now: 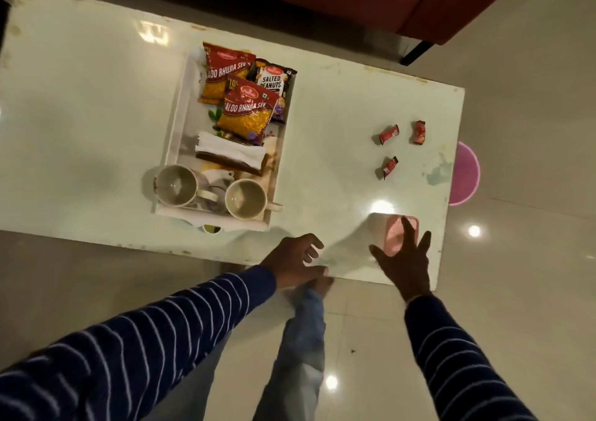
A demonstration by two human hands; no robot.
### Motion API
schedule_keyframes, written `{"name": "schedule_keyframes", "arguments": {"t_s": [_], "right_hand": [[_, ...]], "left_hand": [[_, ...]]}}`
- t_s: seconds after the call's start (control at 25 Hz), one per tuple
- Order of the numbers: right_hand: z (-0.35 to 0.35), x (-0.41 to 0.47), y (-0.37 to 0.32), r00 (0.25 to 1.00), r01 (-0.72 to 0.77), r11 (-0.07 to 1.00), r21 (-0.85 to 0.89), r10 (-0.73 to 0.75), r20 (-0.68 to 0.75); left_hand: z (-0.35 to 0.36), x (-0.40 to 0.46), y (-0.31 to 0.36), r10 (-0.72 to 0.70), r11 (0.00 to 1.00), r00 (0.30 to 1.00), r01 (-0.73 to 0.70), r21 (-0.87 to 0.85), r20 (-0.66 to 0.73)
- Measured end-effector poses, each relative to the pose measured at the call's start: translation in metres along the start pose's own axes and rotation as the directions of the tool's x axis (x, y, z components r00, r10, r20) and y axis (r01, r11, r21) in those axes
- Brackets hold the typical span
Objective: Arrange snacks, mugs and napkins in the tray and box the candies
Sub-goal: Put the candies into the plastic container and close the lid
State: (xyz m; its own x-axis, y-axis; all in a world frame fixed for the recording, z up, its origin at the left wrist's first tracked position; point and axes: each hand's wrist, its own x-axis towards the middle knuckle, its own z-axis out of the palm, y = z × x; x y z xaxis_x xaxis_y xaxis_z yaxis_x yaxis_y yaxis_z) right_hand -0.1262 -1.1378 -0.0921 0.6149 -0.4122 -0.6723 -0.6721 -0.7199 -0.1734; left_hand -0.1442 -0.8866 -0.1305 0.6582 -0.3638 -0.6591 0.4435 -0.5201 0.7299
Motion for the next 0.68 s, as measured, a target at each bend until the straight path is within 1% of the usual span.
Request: {"name": "schedule_keyframes", "arguments": {"t_s": [0.04, 0.16, 0.28, 0.36, 0.48, 0.68], "right_hand": [[0.005, 0.001, 0.005, 0.999, 0.017, 1.0, -0.017, -0.017, -0.029], [0.008, 0.012, 0.013, 0.981, 0.132, 0.989, -0.07, -0.141, -0.134], [0.003, 0.022, 0.024, 0.964, 0.2, 0.979, -0.045, -0.205, -0.168], [0.004, 0.021, 0.023, 0.956, 0.25, 0.968, -0.016, -0.249, -0.156], [-0.007, 0.021, 0.024, 0.952, 0.297, 0.948, 0.114, -0.285, -0.111], [-0.014, 0.009, -0.003, 0.928, 0.372, 0.911, 0.18, -0.37, -0.044]], "left_hand": [[0.003, 0.006, 0.004, 0.013, 1.0, 1.0, -0.013, 0.017, 0.003], [0.014, 0.028, 0.02, 0.06, 0.995, 0.998, -0.06, 0.083, -0.001], [0.028, 0.05, 0.034, 0.098, 0.985, 0.995, -0.096, 0.14, -0.004], [0.029, 0.056, 0.038, 0.103, 0.98, 0.995, -0.101, 0.172, -0.008], [0.043, 0.069, 0.054, 0.14, 0.967, 0.99, -0.137, 0.213, -0.001], [0.043, 0.086, 0.08, 0.304, 0.908, 0.953, -0.289, 0.303, -0.002]]}}
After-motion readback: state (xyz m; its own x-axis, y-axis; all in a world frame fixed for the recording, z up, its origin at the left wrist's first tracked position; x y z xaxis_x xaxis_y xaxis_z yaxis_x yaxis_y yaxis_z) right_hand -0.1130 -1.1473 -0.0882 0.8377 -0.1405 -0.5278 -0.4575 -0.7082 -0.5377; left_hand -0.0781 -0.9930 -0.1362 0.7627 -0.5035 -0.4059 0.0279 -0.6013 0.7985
